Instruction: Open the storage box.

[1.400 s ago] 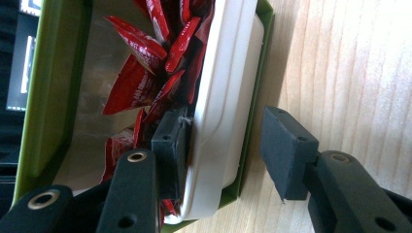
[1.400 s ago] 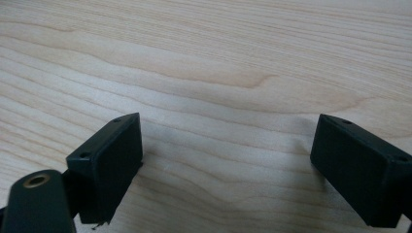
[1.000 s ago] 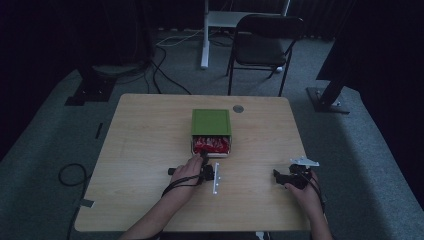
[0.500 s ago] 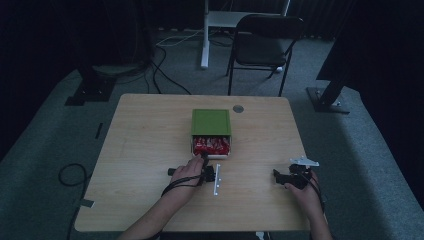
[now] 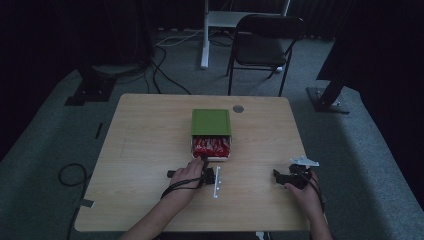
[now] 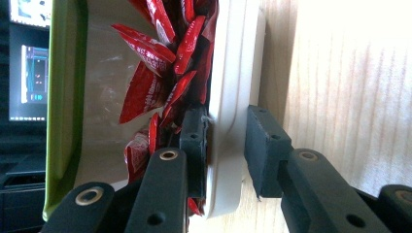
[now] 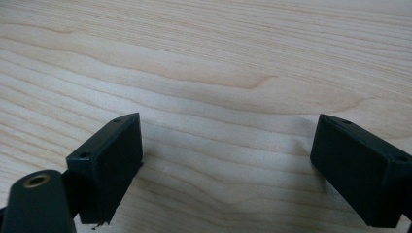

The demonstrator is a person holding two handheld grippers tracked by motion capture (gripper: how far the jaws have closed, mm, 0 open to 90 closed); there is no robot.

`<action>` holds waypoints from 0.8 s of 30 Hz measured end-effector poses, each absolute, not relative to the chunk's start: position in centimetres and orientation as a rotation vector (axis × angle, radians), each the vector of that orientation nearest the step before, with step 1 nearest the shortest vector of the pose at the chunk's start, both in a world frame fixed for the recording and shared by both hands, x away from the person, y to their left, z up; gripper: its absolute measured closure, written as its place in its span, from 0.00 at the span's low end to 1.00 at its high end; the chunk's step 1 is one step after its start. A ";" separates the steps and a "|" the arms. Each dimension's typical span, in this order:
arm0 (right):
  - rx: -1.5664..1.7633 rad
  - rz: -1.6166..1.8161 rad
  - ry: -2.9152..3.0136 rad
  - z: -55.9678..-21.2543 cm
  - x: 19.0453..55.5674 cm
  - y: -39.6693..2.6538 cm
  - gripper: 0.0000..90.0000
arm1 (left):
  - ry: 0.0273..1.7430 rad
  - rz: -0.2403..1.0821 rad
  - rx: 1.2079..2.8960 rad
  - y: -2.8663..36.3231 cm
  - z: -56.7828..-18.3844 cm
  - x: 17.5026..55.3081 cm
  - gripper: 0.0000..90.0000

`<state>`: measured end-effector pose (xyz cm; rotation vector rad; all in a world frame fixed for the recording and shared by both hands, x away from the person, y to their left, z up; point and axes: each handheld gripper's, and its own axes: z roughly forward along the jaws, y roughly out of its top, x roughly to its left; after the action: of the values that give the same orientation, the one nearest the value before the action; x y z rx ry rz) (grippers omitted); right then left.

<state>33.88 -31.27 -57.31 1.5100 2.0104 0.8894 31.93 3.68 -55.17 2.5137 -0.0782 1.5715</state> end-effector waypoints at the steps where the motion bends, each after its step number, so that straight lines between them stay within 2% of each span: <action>1: 1.510 0.889 2.011 -57.3 33.9 -31.3 0.12 | -0.082 1.570 2.511 3.7 -55.2 31.8 0.80; 24: 1.510 0.889 2.011 -57.3 33.9 -31.3 0.12 | -0.082 1.547 2.508 3.7 -55.2 29.7 0.80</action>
<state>33.88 -31.27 -57.31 1.5101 2.0106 0.8892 29.67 3.74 -55.24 2.5083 -0.0824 1.5468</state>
